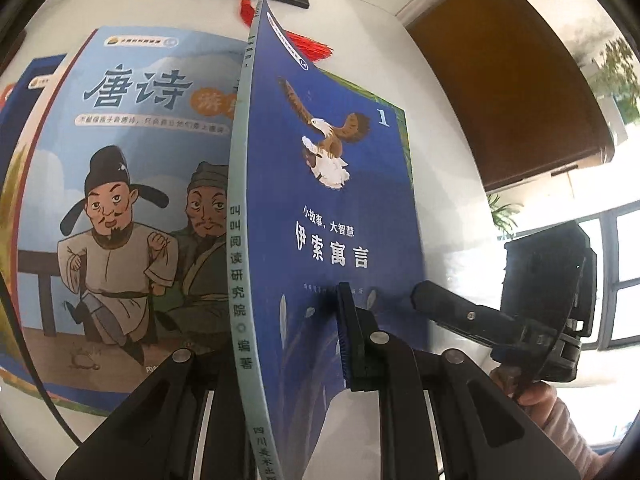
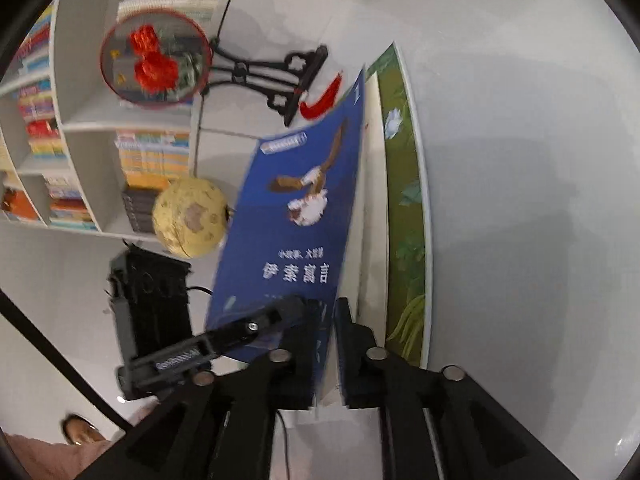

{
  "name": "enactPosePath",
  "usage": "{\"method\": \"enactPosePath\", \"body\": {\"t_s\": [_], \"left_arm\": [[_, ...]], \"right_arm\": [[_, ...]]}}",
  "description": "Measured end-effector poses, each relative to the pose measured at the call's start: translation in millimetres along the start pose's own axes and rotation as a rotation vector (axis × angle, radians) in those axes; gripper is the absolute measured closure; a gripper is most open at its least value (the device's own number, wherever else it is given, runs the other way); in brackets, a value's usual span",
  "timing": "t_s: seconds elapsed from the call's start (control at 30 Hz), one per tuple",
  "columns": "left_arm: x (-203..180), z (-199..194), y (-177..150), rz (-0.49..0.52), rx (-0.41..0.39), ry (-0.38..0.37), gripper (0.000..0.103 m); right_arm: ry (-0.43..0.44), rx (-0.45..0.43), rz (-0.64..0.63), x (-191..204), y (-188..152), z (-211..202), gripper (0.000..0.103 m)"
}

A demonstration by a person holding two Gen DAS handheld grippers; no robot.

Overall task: Organize books
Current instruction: 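Lift the blue book out of the fan with the right gripper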

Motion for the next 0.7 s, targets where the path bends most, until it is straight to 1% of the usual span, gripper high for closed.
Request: {"method": "enactPosePath", "body": {"t_s": [0.03, 0.07, 0.13, 0.17, 0.2, 0.23, 0.27, 0.33, 0.4, 0.47, 0.5, 0.53, 0.57, 0.6, 0.63, 0.67, 0.7], "left_arm": [[0, 0, -2, -0.013, 0.002, -0.012, 0.089], [0, 0, -3, -0.021, 0.006, -0.022, 0.089], [2, -1, -4, -0.02, 0.009, -0.024, 0.089], [2, -2, -5, -0.017, 0.012, -0.017, 0.089], [2, -4, -5, -0.011, 0.015, -0.011, 0.088], [0, -5, -3, -0.007, 0.025, -0.007, 0.087], [3, -8, -3, -0.005, 0.031, -0.004, 0.083], [5, -16, 0, 0.001, 0.033, 0.019, 0.08], [9, -21, 1, 0.016, 0.036, 0.05, 0.079], [13, -24, 0, 0.024, 0.04, 0.072, 0.08], [13, -26, 0, 0.03, 0.024, 0.074, 0.086], [11, -30, -1, 0.072, 0.003, 0.08, 0.089], [7, -31, -2, 0.112, -0.005, 0.103, 0.09], [6, -30, -5, 0.127, 0.004, 0.119, 0.091], [5, -27, -8, 0.121, 0.024, 0.119, 0.091], [6, -23, -10, 0.094, 0.035, 0.088, 0.091], [9, -22, -12, 0.062, 0.041, 0.06, 0.091]], "right_arm": [[-0.002, 0.004, 0.009, -1, 1, 0, 0.072], [-0.016, 0.002, 0.018, -2, 2, 0, 0.061], [-0.009, -0.01, 0.024, -1, 3, 0, 0.057], [-0.006, -0.015, 0.02, -1, 1, 0, 0.059], [-0.015, -0.018, 0.015, -2, -1, 0, 0.065], [-0.064, -0.017, 0.003, -4, -2, 2, 0.096], [-0.093, -0.018, -0.005, -7, -2, 1, 0.1], [-0.037, -0.029, -0.002, -5, 0, -3, 0.1], [-0.046, -0.042, -0.033, 0, -1, -8, 0.1], [-0.041, -0.04, -0.034, 3, 0, -6, 0.1], [-0.04, -0.042, -0.04, 5, 1, -5, 0.1], [-0.048, -0.044, -0.045, 7, 2, -2, 0.1], [-0.058, -0.041, -0.045, 7, 2, -1, 0.1], [-0.055, -0.038, -0.038, 5, 3, 0, 0.1], [-0.056, -0.033, -0.032, 4, 3, 2, 0.1], [-0.046, -0.026, -0.024, 2, 2, 3, 0.1], [-0.027, -0.027, -0.012, 1, 1, 3, 0.097]]}}
Point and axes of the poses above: each gripper's, at about its wrist camera, not at the fingertips, and z roughly the way its jaws point, x to its left, y to its top, the point moved 6 cm from there along z, roughly the way its jaws point, and after that the axes turned 3 degrees about z, right-handed, at the moved point
